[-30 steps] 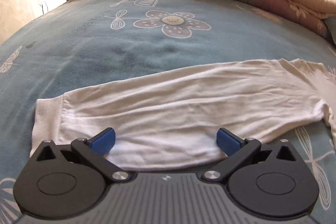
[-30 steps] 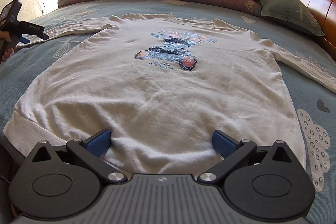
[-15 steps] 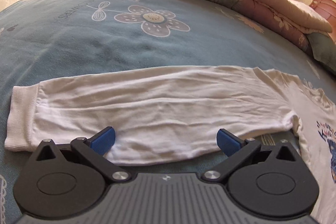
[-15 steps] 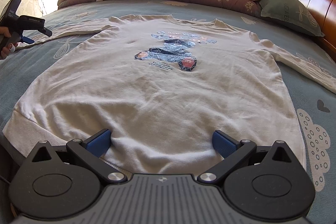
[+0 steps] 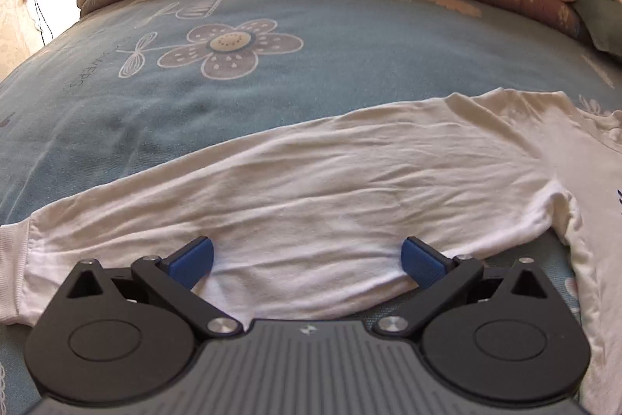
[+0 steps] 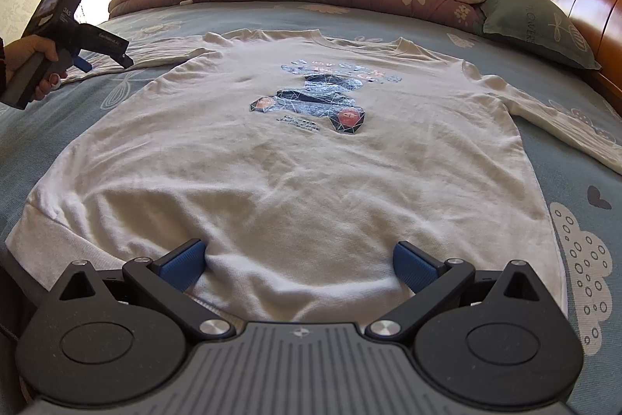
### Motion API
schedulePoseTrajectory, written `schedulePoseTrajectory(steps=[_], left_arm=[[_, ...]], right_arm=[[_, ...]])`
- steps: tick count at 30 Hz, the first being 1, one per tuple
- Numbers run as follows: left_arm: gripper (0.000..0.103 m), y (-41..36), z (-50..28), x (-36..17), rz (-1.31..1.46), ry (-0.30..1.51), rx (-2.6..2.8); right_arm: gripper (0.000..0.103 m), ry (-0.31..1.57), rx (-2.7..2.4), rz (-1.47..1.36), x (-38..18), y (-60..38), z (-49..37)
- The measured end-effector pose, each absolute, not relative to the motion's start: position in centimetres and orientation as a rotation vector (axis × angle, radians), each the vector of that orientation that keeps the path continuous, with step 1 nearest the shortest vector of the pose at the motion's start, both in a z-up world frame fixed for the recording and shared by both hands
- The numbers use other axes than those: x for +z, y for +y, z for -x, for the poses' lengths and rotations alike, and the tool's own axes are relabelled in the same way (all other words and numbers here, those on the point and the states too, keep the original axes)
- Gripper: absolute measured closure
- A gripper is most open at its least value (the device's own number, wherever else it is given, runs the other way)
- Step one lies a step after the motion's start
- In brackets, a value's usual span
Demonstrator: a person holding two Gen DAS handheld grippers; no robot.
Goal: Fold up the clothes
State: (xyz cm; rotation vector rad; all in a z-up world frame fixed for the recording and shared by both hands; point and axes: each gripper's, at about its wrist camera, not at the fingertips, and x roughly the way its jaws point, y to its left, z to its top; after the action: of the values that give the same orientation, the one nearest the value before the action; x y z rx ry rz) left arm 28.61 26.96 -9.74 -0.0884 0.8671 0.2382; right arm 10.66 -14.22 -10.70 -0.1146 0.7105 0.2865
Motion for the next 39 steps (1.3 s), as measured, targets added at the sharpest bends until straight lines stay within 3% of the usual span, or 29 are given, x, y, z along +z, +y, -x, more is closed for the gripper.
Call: schedulePoseTrajectory(steps=[7, 15, 28, 39], left_arm=[[0.001, 24.8, -27.1, -4.7, 0.112, 0.848, 0.196], [0.001, 14.0, -24.7, -0.1, 0.145, 0.810, -0.099], [0.001, 2.4, -16.3, -4.8, 0.090, 0.872, -0.283], [0.001, 1.9, -9.6, -7.5, 0.095, 0.893, -0.240]], right_arm=[[0.000, 0.767, 0.298, 0.127, -9.9, -14.1, -11.5], [0.000, 0.676, 0.234, 0.172, -6.1, -17.5, -9.8], [0.000, 0.791, 0.301, 0.085, -10.0, -20.7, -9.7], [0.000, 0.757, 0.282, 0.076, -10.4, -20.9, -9.3]])
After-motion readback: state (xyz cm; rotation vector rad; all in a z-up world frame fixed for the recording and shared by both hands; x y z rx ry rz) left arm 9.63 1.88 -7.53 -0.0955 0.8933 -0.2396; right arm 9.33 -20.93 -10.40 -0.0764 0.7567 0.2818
